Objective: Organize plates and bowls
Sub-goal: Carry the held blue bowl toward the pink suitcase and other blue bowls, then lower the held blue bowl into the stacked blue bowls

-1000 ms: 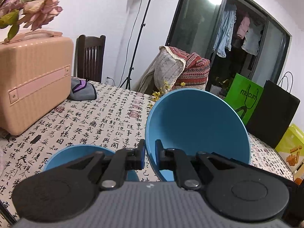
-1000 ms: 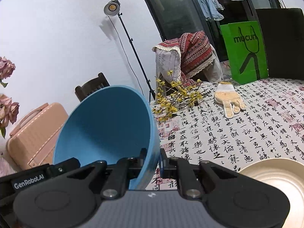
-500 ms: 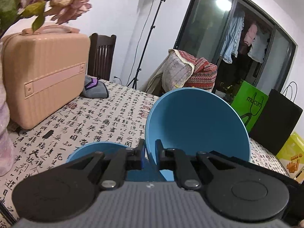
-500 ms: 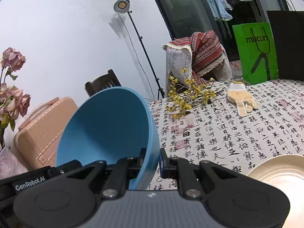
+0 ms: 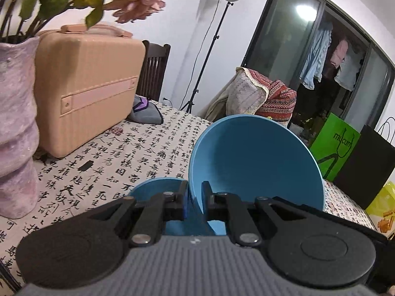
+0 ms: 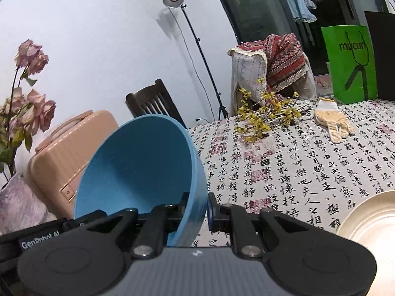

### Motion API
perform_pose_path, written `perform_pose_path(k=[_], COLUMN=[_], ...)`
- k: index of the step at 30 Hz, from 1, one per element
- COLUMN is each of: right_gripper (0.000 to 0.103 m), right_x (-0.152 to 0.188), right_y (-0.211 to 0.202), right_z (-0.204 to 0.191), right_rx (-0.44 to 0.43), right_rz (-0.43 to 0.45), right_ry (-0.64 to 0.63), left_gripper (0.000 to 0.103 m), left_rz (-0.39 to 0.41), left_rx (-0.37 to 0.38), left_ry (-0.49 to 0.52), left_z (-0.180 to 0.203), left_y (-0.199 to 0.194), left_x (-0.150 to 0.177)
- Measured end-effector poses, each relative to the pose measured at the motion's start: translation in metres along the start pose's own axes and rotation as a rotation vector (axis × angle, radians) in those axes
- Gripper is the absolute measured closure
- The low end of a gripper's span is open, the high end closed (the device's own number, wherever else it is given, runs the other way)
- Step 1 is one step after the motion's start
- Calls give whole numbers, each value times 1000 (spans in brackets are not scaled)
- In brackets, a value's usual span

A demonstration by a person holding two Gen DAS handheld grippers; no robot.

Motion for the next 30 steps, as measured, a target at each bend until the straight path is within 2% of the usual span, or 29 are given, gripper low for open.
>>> perform_pose_path(k=[7,24,30], right_gripper=[90,90,90], right_x=[6,18,25], right_y=[6,17,21], right_z=[-13,-30,-36], right_rx=[-20,-21,-24], right_rz=[-15,-50,-55], right_ry=[-22,-84,-114], left_gripper=[92,92,93], left_rz=[12,-15,-26], left_rx=[-26,-70,-81], left_ry=[-10,-4,-29], left_z=[-14,-29,-39], left_y=[-4,-6,-7], left_x=[1,8,13])
Point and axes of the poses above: each gripper's, at about its wrist camera, not at the fingertips, and y roughly the way its jaws point, z to its right, x to its underside, the point moved 6 cm from there along y, roughly the way its jaws point, and after that the axes turned 6 degrees about x, right-handed, at the moved point
